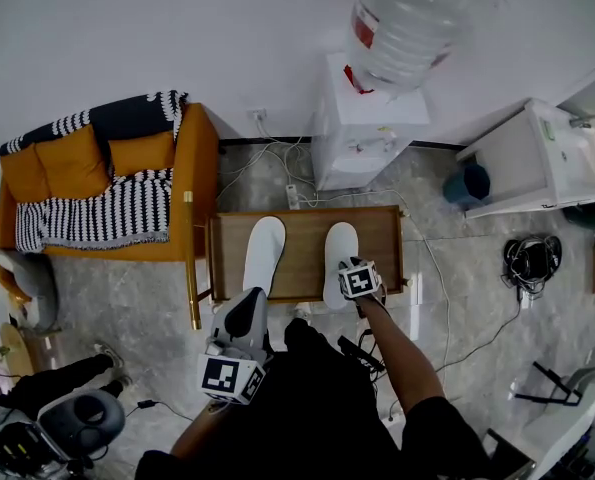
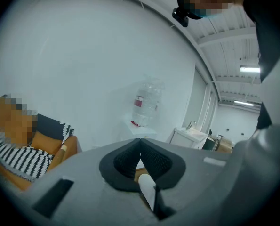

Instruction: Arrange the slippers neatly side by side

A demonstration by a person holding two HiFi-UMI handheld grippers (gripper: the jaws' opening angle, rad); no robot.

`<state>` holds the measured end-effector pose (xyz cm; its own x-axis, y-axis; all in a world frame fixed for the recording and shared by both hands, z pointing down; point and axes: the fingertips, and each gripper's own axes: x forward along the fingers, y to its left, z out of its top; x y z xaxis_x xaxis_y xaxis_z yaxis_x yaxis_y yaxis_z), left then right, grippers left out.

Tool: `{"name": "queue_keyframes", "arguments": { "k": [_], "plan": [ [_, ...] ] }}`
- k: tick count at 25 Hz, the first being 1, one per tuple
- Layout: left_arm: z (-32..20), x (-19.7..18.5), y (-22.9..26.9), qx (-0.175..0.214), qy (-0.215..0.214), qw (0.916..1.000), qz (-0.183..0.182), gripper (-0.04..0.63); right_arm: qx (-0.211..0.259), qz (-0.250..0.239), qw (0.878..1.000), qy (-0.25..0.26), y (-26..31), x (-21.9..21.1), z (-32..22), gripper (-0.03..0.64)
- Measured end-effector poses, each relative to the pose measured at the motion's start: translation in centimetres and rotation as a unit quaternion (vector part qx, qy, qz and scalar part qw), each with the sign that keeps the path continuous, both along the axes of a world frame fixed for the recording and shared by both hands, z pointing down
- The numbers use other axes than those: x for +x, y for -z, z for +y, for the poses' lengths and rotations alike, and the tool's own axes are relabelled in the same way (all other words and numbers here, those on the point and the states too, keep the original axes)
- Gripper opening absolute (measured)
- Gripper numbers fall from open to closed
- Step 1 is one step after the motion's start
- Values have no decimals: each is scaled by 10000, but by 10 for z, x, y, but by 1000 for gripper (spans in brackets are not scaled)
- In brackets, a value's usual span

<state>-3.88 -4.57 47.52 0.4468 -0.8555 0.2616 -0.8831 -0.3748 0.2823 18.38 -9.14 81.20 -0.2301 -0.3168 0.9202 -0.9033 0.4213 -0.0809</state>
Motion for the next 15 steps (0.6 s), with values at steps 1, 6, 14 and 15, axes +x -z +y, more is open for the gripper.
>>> {"name": "queue_keyframes", "arguments": {
  "k": [1,6,14,15],
  "plan": [
    [1,-1,0,-3,6,10000,9,12,48,3,10000,-22,3,1,-2,110],
    [2,-4,3,-10,66,9999,81,12,178,-285,9984,-450,26,-1,-3,114],
    [4,-18,8,52,48,9999,82,12,884,-1115,9828,-1179,78,-44,-13,63],
    [4,-20,8,60,39,9999,86,12,931,-1186,9813,-1198,82,-53,-12,60]
  ]
}}
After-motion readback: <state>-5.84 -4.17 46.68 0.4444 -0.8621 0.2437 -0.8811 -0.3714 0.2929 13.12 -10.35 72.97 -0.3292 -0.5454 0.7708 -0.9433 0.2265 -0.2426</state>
